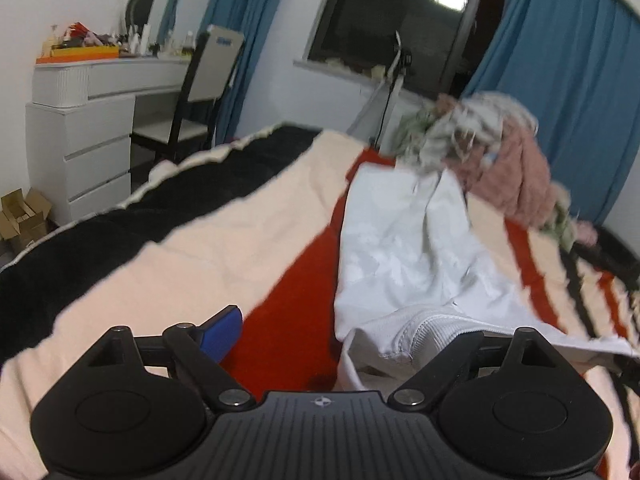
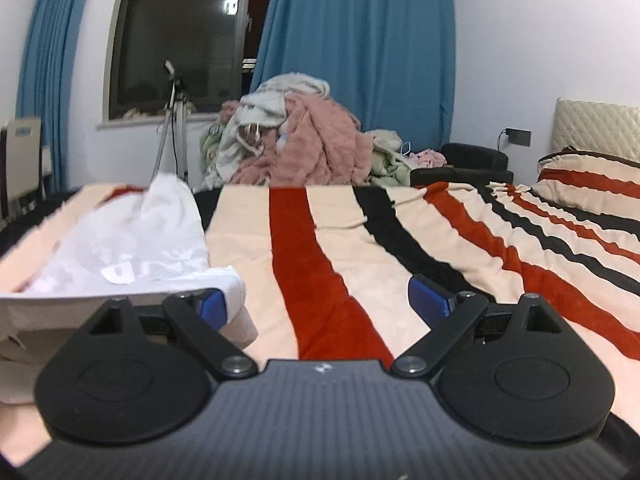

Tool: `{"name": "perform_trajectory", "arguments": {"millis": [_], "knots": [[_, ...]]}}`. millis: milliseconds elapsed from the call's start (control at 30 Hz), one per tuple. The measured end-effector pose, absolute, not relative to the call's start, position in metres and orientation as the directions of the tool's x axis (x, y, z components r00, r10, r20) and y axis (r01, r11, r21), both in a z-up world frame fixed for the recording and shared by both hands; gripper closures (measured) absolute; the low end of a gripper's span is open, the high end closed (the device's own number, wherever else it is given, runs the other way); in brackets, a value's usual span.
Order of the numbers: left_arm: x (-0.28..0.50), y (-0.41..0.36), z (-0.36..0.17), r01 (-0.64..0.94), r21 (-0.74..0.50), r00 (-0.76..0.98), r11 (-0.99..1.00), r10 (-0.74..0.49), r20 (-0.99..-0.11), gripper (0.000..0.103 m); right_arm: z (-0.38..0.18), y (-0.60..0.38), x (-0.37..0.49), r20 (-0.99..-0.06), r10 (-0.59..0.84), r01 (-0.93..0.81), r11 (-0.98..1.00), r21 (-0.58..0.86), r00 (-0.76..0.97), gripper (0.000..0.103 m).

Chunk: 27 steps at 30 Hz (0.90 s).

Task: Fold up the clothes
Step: 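Lift the shirt with both grippers and shake it out above the bed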

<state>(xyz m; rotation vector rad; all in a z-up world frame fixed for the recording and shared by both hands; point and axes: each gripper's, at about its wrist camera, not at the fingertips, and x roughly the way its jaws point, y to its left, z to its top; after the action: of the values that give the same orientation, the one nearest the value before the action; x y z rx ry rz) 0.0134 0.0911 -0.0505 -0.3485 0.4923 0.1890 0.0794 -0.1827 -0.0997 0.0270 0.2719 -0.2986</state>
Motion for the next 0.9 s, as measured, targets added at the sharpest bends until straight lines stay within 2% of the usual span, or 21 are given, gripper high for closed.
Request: {"name": "perform_trajectory", "arguments": {"millis": [133, 233, 433, 533, 667, 733, 900], "knots": [[-0.005, 0.1, -0.015, -0.239, -0.347, 0.918, 0.907, 0.095, -0.384, 0.013, -0.024, -0.183, 0.058, -0.172, -0.279, 0.289, 0.957, 0.034, 0.945, 0.011], [-0.021, 0.106, 0.033, -0.198, -0.4, 0.956, 0.895, 0.087, -0.279, 0.013, 0.033, -0.184, 0.042, -0.098, -0.275, 0.282, 0.957, 0.069, 0.957, 0.011], [-0.052, 0.102, 0.175, -0.078, -0.432, 0.997, 0.899, 0.069, -0.035, 0.013, 0.148, -0.185, 0.01, 0.052, -0.268, 0.259, 0.956, 0.137, 0.962, 0.011], [-0.063, 0.096, 0.252, -0.054, -0.408, 0.996, 0.911, 0.081, 0.048, 0.013, 0.209, -0.188, -0.005, 0.126, -0.261, 0.24, 0.957, 0.164, 0.957, 0.011], [-0.07, 0.085, 0.35, -0.03, -0.364, 0.987, 0.931, 0.085, 0.134, 0.013, 0.296, -0.2, -0.016, 0.209, -0.245, 0.209, 0.961, 0.178, 0.947, 0.011], [-0.067, 0.078, 0.393, -0.036, -0.331, 0.982, 0.943, 0.095, 0.166, 0.011, 0.328, -0.206, -0.011, 0.222, -0.237, 0.198, 0.963, 0.183, 0.946, 0.011], [-0.031, 0.062, 0.459, -0.05, -0.282, 0.973, 0.958, 0.111, 0.205, 0.007, 0.383, -0.219, 0.02, 0.23, -0.231, 0.194, 0.965, 0.174, 0.945, 0.011]]}}
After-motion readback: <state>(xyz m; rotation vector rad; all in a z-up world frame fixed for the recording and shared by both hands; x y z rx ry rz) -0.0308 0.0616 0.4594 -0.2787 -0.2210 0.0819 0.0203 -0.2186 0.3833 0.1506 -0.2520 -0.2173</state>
